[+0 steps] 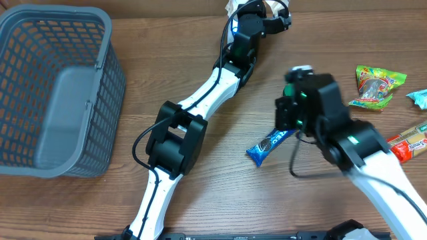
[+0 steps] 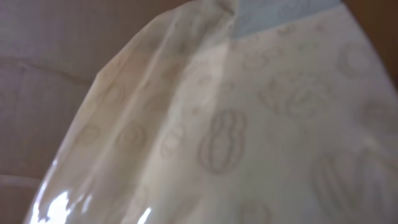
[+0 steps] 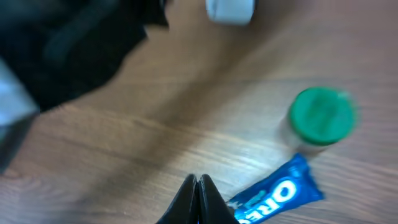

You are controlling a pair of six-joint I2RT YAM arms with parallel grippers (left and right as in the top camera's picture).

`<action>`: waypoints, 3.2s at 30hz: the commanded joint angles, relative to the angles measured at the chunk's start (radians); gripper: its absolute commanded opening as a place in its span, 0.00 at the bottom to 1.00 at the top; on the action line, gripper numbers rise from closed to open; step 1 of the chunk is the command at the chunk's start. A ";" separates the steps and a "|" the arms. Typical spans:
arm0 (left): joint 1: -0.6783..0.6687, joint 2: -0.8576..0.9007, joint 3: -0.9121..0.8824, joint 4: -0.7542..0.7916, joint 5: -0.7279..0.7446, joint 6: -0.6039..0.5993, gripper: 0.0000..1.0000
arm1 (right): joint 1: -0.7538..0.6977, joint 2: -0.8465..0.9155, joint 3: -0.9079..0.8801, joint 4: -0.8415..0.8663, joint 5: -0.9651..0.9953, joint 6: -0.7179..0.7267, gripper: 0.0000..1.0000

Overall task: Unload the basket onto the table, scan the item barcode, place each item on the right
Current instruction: 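Swing the tan bag to the table's right side and release it, then move the left gripper back over the blue Oreo pack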

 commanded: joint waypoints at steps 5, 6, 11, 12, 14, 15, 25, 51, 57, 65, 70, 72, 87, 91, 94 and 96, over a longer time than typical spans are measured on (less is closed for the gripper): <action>0.003 0.016 0.011 0.031 0.019 -0.006 0.04 | -0.001 -0.314 0.013 -0.084 0.226 0.034 0.04; -0.003 0.016 0.011 0.039 0.021 -0.021 0.04 | -0.001 -0.357 0.013 -0.105 0.250 0.034 0.04; -0.063 0.016 0.012 0.074 0.032 -0.071 0.04 | -0.001 -0.499 0.013 -0.202 0.333 0.059 0.04; -0.082 0.016 0.015 0.074 0.031 -0.080 0.04 | -0.001 -0.517 0.013 -0.219 0.348 0.071 0.04; -0.119 0.016 0.023 0.073 0.031 -0.112 0.04 | -0.001 -0.543 0.013 -0.253 0.367 0.077 0.04; -0.140 0.016 0.031 0.073 0.031 -0.131 0.04 | -0.001 -0.550 0.013 -0.270 0.378 0.081 0.04; -0.303 0.016 0.225 -0.222 0.113 -0.578 0.04 | -0.001 -0.555 0.014 -0.326 0.406 0.133 0.04; -0.396 0.075 0.306 -0.514 0.972 -1.441 0.04 | -0.001 -0.671 0.155 -0.421 0.514 0.158 0.04; -0.447 0.128 0.306 -0.489 0.980 -1.479 0.04 | -0.001 -0.671 0.159 -0.420 0.514 0.158 0.04; -0.464 0.209 0.306 -0.386 0.970 -1.595 0.04 | -0.001 -0.671 0.159 -0.410 0.510 0.159 0.04; -0.464 0.254 0.307 -0.334 0.940 -1.643 0.04 | -0.001 -0.671 0.159 -0.412 0.499 0.158 0.04; -0.464 0.254 0.307 -0.332 0.890 -1.642 0.04 | -0.001 -0.671 0.159 -0.412 0.492 0.158 0.04; -0.435 0.250 0.329 -0.298 0.975 -1.653 1.00 | -0.001 -0.671 0.159 -0.411 0.483 0.158 0.04; -0.400 0.233 0.400 -0.371 1.000 -1.640 1.00 | -0.001 -0.671 0.159 -0.411 0.483 0.158 0.04; -0.372 0.199 0.477 -0.534 0.989 -1.514 1.00 | -0.001 -0.671 0.159 -0.411 0.483 0.158 0.04; -0.356 0.158 0.532 -0.704 0.908 -1.407 1.00 | -0.001 -0.671 0.159 -0.410 0.483 0.158 0.04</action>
